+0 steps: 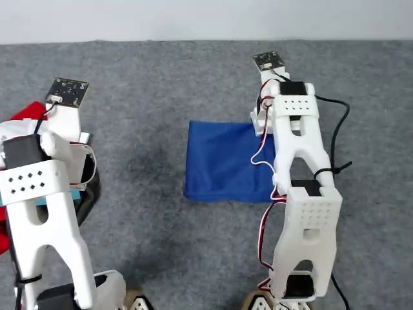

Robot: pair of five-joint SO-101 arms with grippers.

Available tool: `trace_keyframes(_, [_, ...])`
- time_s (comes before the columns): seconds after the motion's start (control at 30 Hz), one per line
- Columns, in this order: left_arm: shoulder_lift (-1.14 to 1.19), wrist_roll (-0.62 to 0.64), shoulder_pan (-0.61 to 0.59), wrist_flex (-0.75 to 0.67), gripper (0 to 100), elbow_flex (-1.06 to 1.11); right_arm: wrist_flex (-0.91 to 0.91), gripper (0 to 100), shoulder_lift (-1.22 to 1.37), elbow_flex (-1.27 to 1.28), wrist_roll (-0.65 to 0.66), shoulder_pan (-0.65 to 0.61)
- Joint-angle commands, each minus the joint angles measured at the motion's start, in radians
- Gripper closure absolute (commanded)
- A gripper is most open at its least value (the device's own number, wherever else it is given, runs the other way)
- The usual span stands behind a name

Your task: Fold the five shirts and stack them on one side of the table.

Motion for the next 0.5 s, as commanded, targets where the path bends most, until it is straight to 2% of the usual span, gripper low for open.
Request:
trace_keyframes(0.0, [-0.029,-0.003,-0.002,0.009,99,-0.005,0.010,99.0,-0.013,-0.074,0.057,0.033])
trace_keyframes(0.23, [-0.029,-0.003,0.000,0.008,99,-0.005,0.137,99.0,-0.012,-0.229,0.144,0.082])
trace_keyframes(0.47, [-0.029,-0.003,0.000,0.006,99,-0.005,0.134,99.0,0.018,-0.315,0.187,0.107])
